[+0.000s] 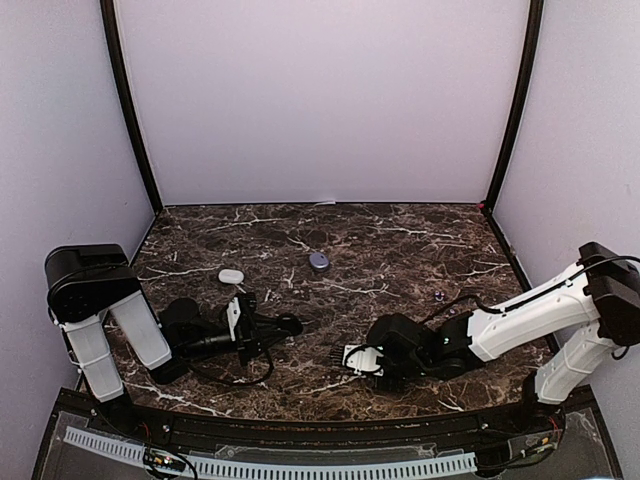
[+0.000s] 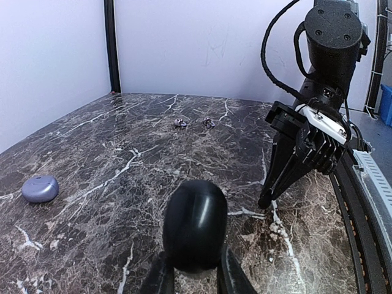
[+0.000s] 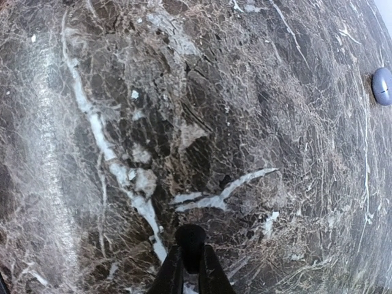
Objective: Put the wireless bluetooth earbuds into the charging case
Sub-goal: Pick up the left earbud from the center of the board, then open the charging case.
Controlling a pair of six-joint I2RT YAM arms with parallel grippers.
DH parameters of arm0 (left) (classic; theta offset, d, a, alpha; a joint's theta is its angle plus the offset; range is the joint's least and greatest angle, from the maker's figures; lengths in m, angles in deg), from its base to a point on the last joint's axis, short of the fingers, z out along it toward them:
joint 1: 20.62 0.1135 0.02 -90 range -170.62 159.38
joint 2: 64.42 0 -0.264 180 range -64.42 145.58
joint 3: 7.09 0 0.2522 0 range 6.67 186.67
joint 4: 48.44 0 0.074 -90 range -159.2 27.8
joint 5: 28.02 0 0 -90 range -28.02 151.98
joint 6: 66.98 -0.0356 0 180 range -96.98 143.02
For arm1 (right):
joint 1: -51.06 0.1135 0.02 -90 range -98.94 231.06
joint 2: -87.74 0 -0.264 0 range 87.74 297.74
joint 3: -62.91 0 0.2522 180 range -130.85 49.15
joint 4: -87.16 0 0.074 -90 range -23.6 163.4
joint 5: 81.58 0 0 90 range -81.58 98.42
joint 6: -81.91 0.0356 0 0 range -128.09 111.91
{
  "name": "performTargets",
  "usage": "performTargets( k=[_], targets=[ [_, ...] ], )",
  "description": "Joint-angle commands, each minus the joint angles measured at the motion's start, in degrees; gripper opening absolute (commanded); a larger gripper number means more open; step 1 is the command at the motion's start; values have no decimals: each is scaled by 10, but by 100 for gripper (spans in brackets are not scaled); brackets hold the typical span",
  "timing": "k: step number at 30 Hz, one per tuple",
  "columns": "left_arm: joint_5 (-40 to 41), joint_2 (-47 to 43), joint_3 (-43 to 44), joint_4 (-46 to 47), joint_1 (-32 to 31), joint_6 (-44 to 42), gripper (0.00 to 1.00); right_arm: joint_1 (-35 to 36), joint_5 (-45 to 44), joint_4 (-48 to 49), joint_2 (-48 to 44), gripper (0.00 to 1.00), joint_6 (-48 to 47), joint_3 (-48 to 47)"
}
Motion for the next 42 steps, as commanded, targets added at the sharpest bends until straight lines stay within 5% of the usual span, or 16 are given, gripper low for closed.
performTargets(
  k=[1,6,21,42],
  targets=[
    [-2,1,-3,121,3,7,17,-9,-12,2,-15,7,-7,1],
    [-2,1,-3,121,3,7,17,-14,-20,4,-17,0,-12,-2],
    [-13,1,-1,116,3,9,17,-15,38,32,-98,0,1,3],
    [-75,12,10,117,3,5,17,-15,235,249,-160,0,138,35]
  ],
)
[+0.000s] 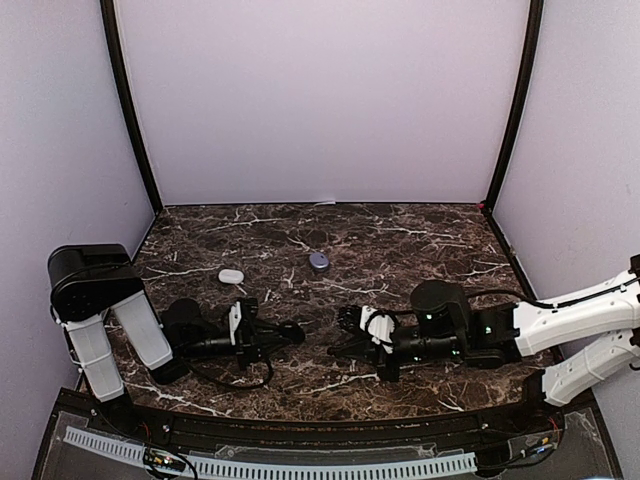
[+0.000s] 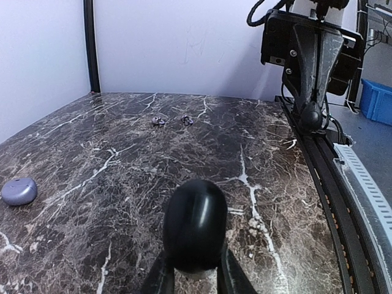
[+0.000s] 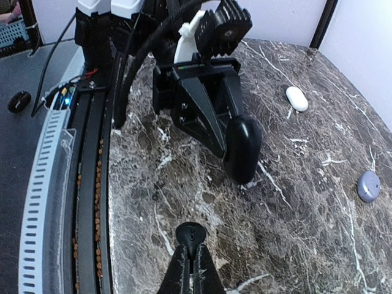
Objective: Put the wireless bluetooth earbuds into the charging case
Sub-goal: Open the charging case.
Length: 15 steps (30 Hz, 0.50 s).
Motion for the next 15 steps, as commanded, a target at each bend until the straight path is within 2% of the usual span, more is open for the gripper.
performTargets(
  k=[1,8,15],
  targets=[
    [-28,3,9,117,3,4,17,-3,45,90,11,0,58,-6],
    [-72,6,18,117,3,20,17,-3,81,132,71,0,78,-28],
    [-104,12,23,128,3,32,17,-6,123,158,126,0,60,-47]
  ],
)
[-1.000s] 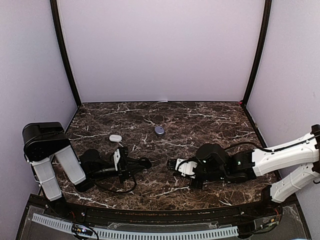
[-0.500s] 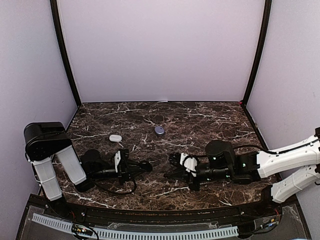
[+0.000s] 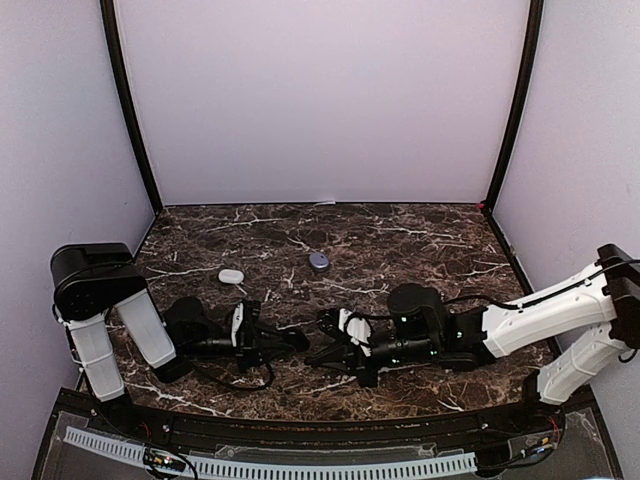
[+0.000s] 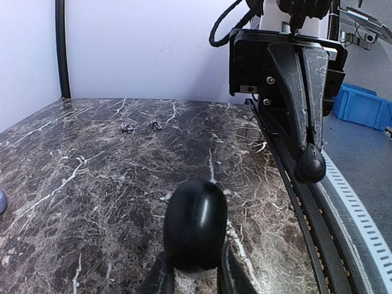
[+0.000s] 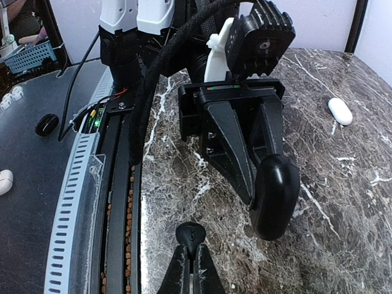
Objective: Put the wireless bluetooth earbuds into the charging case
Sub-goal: Open the charging case.
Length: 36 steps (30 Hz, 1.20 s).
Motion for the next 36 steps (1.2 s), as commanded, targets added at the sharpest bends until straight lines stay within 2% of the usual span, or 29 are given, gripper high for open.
performTargets(
  k=[1,7,16,21,36],
  targets=[
    [-37,3,9,128,3,15,17,-8,46,47,28,0,-9,-27],
    [-75,5,17,129,3,30,17,-30,105,66,61,0,-15,-43],
    [-76,9,22,128,3,44,16,-42,160,74,106,0,-20,-68],
    [-98,10,23,128,3,46,16,-48,160,78,118,0,-19,-70],
    [-135,18,34,129,2,61,15,-125,165,101,96,0,-6,-27]
  ],
)
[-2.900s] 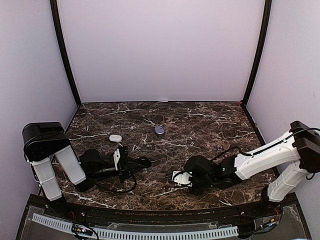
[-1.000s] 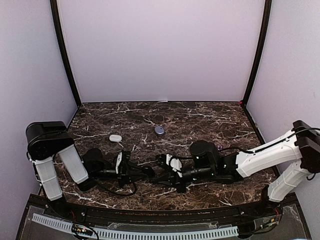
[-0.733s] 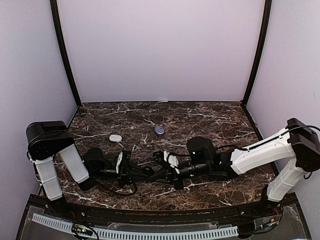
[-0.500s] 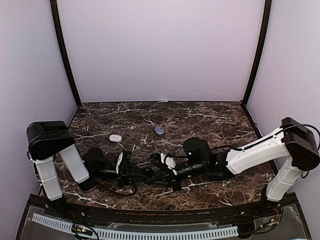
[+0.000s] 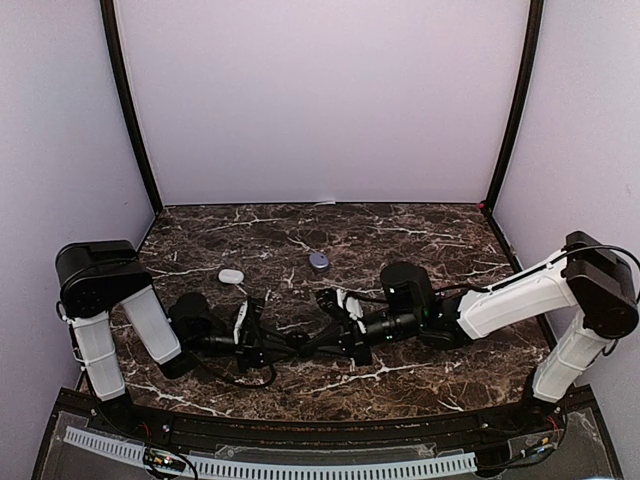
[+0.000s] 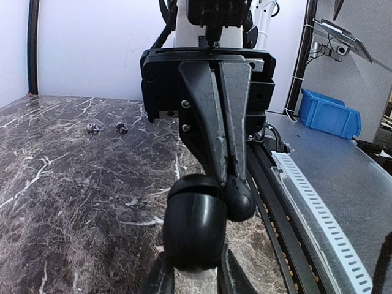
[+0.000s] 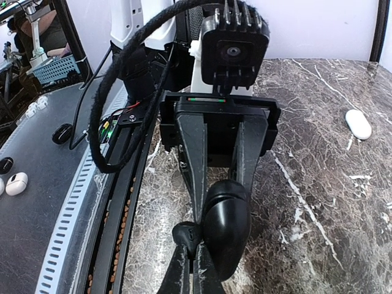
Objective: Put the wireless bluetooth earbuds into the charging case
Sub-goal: Open the charging case.
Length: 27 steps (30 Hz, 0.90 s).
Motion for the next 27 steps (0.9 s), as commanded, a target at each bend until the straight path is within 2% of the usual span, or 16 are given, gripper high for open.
performTargets(
  k=[1,14,27],
  targets=[
    [-45,-1,5,130,-5,6,15,-24,-19,23,-11,0,5,16],
    [-53,4,9,130,-5,13,15,-30,-45,7,-40,0,-9,24],
    [-28,1,16,130,-5,64,13,-30,-6,-28,-93,0,-80,36]
  ],
)
